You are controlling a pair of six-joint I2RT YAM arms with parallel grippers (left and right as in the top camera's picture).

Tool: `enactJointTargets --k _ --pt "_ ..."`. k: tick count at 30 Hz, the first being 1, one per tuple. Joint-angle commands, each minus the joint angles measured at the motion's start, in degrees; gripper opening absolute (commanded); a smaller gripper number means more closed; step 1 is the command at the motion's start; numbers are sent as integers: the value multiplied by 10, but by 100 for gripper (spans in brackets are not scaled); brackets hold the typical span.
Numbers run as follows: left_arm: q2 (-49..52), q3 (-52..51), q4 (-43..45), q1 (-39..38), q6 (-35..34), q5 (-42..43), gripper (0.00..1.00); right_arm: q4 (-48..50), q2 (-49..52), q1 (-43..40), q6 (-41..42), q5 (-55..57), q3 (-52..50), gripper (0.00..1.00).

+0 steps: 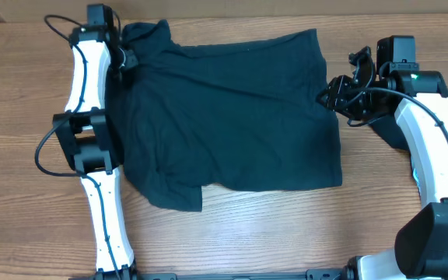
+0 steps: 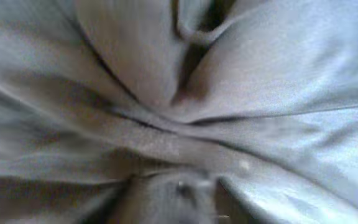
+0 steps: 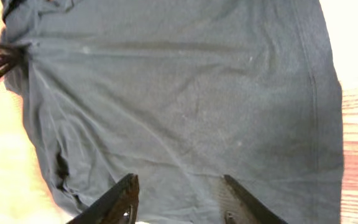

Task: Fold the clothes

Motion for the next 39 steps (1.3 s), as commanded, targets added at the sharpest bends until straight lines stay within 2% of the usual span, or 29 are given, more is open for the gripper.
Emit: enactJointTargets --k 1,4,7,9,11,12,14,15,19,21,22,25,27,29,33,36,37,39 --pt "-13 214 -125 3 62 -55 62 -5 1 0 -14 -7 0 49" --pt "-64 341 -235 3 59 -53 70 -7 -5 0 -21 -10 0 51" --pt "-176 341 -319 -10 62 -100 68 -10 -62 0 -42 -9 1 52" --pt "-271 332 -333 -21 59 -98 66 -18 -143 0 -45 3 1 57" --pt "-368 275 -333 -34 65 -99 67 -46 -221 0 -18 52 1 61" --pt "-412 226 -333 -41 71 -98 70 -64 -243 0 -2 64 0 63" --pt "-515 67 -333 -64 76 -91 72 -114 -273 0 33 66 0 70" --pt "-566 -43 -333 -75 65 -80 72 -134 -274 0 33 66 0 70" --pt "-677 -451 -322 -101 -49 -15 64 -151 -261 0 31 66 0 71" --pt "-687 -616 -262 -126 -55 49 64 -150 -253 0 30 66 0 71" --pt "-686 -713 -204 -153 -61 92 65 -151 -249 0 30 66 0 71" --pt "-679 -905 -51 -228 -137 116 69 -153 -236 0 28 66 0 71" --pt "-664 -987 40 -254 -173 107 76 -153 -235 0 26 66 -1 71" --pt "-648 -1032 112 -253 -196 111 76 -153 -235 0 26 67 -1 71" --pt "-593 -1048 240 -253 -219 83 68 -162 -235 0 26 66 -1 71" --pt "-586 -1047 276 -253 -219 57 62 -173 -235 0 21 68 -2 70" --pt "-586 -1044 272 -252 -217 57 54 -174 -235 0 15 69 -2 70" --pt "-586 -1037 202 -253 -217 58 17 -178 -235 0 15 79 -2 70"
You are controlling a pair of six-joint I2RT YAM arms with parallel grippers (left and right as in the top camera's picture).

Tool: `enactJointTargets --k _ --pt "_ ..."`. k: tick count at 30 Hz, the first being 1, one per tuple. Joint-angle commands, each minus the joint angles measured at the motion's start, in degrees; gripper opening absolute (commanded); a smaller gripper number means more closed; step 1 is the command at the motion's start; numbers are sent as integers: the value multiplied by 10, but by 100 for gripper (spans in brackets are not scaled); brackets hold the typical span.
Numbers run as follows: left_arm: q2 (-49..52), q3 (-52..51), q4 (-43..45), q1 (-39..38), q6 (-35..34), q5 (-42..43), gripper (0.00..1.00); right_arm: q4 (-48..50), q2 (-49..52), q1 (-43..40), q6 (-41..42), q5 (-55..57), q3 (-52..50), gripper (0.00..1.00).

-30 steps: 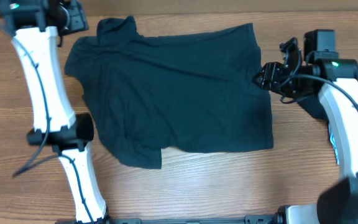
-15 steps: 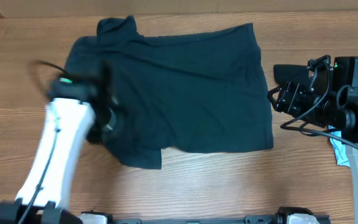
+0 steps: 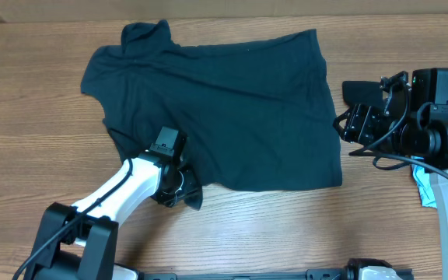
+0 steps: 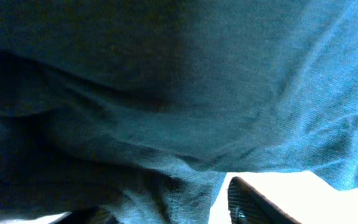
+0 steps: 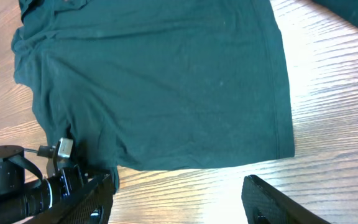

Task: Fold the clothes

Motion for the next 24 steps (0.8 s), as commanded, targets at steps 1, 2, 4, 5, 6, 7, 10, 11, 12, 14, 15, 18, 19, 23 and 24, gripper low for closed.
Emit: enactJointTargets --k 1,2,4,5,6,7,10,11,12,14,15,18,19,23,24 --pt "36 -20 -80 -1 5 -34 6 -3 -2 0 -10 12 1 70" --pt "36 -20 -106 -1 5 -36 4 -2 -2 0 -10 12 1 70" --pt "15 -20 -134 1 -10 -37 4 1 -2 0 -10 14 1 70" --pt "-12 -19 -146 6 -20 -38 4 0 -2 0 -10 14 1 70" --pt "-57 -18 -171 24 -23 -40 4 1 -2 0 -10 14 1 70" --pt "-104 -14 -203 51 -23 -51 4 1 -2 0 -10 14 1 70" --pt "-214 -8 -266 130 -3 -90 6 7 -2 0 -10 14 -13 71" --pt "-246 -8 -288 160 7 -104 9 9 0 0 -10 14 -21 70" --pt "-270 -8 -296 189 21 -102 11 11 7 0 -10 14 -32 71" --pt "-274 -8 -296 202 27 -98 15 19 23 0 -8 11 -56 71" --pt "-273 -8 -297 202 26 -99 13 20 34 0 -8 5 -69 71" --pt "-274 6 -301 210 -7 -95 4 42 54 0 -8 5 -113 71" --pt "-276 21 -308 217 -12 -91 4 51 61 0 -7 5 -133 72" --pt "-279 131 -346 262 13 -135 4 80 83 0 7 5 -192 75" --pt "-278 167 -361 279 28 -146 4 90 88 0 8 5 -208 75"
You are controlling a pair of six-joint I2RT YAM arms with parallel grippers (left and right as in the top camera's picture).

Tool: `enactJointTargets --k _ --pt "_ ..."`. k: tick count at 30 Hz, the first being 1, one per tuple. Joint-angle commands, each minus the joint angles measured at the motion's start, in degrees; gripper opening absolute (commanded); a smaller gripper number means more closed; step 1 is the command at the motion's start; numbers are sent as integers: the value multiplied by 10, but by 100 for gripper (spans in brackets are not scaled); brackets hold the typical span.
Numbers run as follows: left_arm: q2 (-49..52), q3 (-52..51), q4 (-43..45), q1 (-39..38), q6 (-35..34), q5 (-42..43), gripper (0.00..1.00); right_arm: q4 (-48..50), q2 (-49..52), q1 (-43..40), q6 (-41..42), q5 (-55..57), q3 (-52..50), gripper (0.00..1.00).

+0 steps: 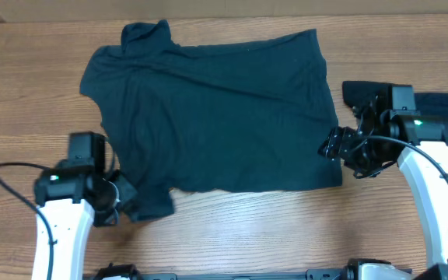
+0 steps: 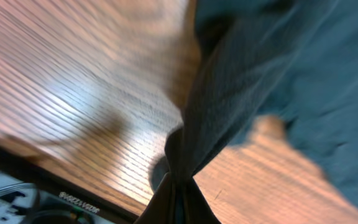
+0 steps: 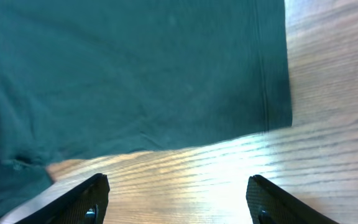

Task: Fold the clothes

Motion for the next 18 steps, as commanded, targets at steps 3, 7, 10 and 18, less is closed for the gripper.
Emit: enactJointTargets --k 3,7,10,18 --pt "-6 108 -39 43 35 -40 9 55 11 0 29 -3 -77 75" --pt "1 108 -44 43 44 -40 10 130 12 0 101 5 -160 71" --pt "1 108 -44 43 47 -42 17 202 12 0 143 8 -224 61" --pt "1 107 -67 40 88 -20 32 352 12 0 219 33 -300 33"
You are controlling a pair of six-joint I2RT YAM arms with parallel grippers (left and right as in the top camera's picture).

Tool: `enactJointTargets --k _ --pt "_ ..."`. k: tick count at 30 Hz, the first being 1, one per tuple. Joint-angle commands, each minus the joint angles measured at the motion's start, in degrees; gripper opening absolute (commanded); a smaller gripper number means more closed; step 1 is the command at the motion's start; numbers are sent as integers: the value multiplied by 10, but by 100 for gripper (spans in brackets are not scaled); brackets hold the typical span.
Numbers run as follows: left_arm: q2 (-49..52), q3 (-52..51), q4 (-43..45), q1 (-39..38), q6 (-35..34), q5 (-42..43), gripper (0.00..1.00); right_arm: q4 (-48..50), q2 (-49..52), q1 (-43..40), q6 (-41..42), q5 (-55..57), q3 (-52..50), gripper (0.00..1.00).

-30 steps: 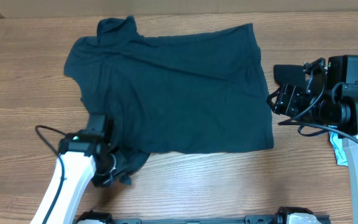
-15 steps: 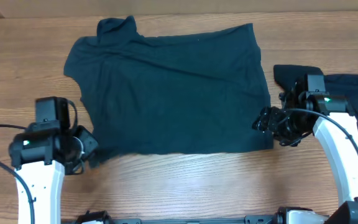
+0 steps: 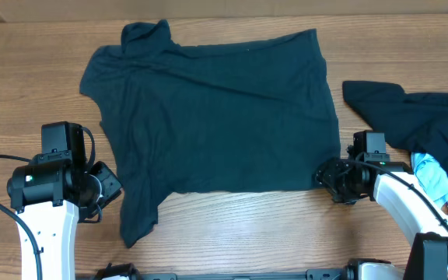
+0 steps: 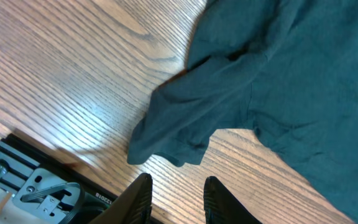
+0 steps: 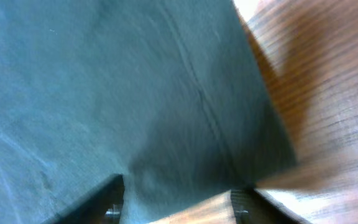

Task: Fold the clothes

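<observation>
A dark teal T-shirt lies spread flat on the wooden table, collar at the far left. One sleeve is stretched toward the front edge. My left gripper is open just left of that sleeve. In the left wrist view the sleeve lies ahead of the empty left gripper. My right gripper sits at the shirt's front right corner. It is open there, low over the hem, with cloth between its fingers.
A second dark garment and a light blue cloth lie at the right side of the table. The table's front edge and a black base rail show close under the left gripper.
My left gripper was shut on the sleeve and is now open, with the sleeve lying stretched out on the table. My right gripper has moved from the shirt's right edge to its front right corner.
At first my left gripper was at the shirt's far left shoulder and the right at its right edge. Then the left was at the tucked-under front sleeve and the right hung back. Later the left held the sleeve drawn out leftward, and now the sleeve lies flat.
</observation>
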Motion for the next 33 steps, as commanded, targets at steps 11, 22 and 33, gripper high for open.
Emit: enactJointTargets --k 11,22,33 --pt "85 -5 -1 -267 147 8 55 23 -2 0 26 33 -10 4" --pt "325 -24 21 -270 -89 22 52 25 -2 0 25 32 -10 4" --pt "330 -76 79 -172 -85 15 52 27 -2 0 21 32 -10 4"
